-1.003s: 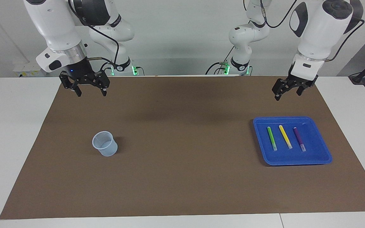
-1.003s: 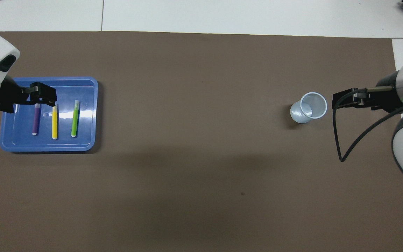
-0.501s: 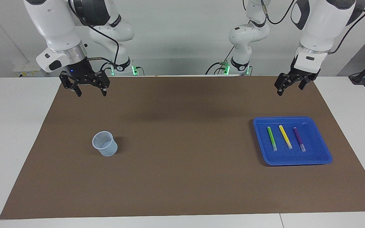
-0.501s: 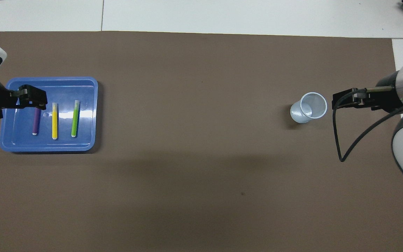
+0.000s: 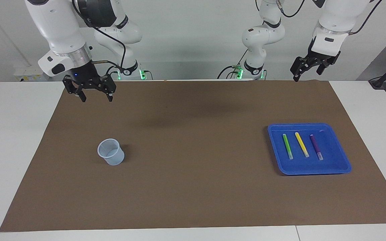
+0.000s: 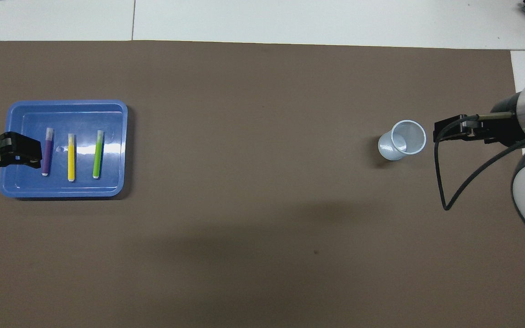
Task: Right arm passes pens to left for tray arrangement
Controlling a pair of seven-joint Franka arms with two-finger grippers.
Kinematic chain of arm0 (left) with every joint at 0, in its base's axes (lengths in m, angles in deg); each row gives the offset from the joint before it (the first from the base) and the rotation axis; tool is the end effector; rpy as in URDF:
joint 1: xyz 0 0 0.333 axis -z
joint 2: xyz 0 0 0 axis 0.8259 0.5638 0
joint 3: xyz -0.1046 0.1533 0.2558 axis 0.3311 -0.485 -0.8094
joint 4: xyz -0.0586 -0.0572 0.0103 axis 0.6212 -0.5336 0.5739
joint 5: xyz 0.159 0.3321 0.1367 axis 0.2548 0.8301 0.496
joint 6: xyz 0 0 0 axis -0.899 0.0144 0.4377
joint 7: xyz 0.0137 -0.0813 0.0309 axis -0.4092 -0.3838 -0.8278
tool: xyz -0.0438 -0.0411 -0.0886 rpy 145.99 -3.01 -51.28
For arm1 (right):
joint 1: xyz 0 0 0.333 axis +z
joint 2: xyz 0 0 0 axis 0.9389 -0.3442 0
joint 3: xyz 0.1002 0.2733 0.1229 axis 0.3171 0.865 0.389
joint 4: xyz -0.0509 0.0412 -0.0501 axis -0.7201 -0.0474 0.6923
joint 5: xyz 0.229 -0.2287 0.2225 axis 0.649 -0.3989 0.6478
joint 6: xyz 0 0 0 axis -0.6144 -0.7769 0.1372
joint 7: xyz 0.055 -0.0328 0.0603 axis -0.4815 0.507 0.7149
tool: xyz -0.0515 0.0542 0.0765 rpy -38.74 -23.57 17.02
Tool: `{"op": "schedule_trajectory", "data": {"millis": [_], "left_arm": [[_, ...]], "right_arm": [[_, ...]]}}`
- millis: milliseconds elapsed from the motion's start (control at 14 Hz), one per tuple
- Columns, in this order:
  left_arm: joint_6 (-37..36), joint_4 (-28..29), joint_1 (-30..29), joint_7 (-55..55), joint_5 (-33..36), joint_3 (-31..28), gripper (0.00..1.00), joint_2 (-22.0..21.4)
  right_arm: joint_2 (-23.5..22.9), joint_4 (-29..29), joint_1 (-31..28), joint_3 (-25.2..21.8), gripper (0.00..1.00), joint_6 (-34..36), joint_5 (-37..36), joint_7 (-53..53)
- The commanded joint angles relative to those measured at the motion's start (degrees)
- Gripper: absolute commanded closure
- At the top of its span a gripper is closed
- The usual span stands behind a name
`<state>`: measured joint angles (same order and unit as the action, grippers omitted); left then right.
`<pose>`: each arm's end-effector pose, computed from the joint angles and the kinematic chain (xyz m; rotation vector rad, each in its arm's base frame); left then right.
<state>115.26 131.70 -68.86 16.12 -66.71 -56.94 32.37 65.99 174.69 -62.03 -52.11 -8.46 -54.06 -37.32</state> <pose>0.5167 -0.0659 0.6626 -3.0141 -0.2708 0.0333 0.5676 0.0460 0.6126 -3.1203 0.0569 -0.0854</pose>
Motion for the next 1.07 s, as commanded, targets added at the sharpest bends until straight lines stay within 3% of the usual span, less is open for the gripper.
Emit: {"op": "schedule_trajectory", "data": {"millis": [0, 287, 358, 501, 1003], "left_arm": [[1.4, -0.9, -0.1, -0.6, -3.4, -0.2, 0.00, -0.6], [1.2, 1.0, 0.0, 2.2, -4.7, 0.2, 0.00, -1.4], [4.6, 4.1, -1.6, 8.7, -4.8, -1.3, 0.00, -2.5], [6.4, 4.6, -4.2, 23.9, -5.1, -2.2, 0.00, -2.9], [4.7, 5.0, -3.3, 18.6, -5.0, -1.8, 0.00, -3.4]], "right_arm": [[1.5, 1.6, -0.4, -0.2, 0.00, -1.0, 0.9, -1.0], [1.5, 1.6, -0.4, -0.2, 0.00, -0.9, 0.9, -1.0], [1.5, 1.6, -0.4, -0.2, 0.00, -0.9, 0.9, -1.0], [1.5, 1.6, -0.5, -0.2, 0.00, -0.8, 0.9, -1.0], [1.6, 1.5, -0.5, -0.3, 0.00, -0.6, 0.9, -1.1]]}}
